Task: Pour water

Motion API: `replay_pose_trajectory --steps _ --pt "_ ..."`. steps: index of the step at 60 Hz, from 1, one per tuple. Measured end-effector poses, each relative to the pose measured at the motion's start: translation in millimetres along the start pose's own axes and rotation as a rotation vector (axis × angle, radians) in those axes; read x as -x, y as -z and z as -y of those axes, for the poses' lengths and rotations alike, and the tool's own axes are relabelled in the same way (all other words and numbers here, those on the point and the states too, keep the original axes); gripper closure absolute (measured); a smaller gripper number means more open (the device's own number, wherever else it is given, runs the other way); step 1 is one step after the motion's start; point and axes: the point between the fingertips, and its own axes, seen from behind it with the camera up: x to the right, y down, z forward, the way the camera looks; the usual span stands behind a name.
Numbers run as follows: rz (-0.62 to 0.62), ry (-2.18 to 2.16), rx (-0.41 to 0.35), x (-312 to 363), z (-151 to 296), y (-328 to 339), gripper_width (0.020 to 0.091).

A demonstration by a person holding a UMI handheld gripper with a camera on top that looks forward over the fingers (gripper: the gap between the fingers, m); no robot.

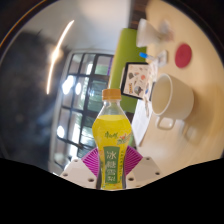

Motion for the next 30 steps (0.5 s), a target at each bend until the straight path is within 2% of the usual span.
replay_pose_trajectory --steps 14,21,30 --pt "0.194 -0.645 -0.022 49.0 21.9 6.1 0.0821" --pt "0.232 -0.804 -0.075 53.9 36.1 13.9 0.0818" --pt "0.215 -0.922 -0.116 44.5 46.7 17.7 0.0815"
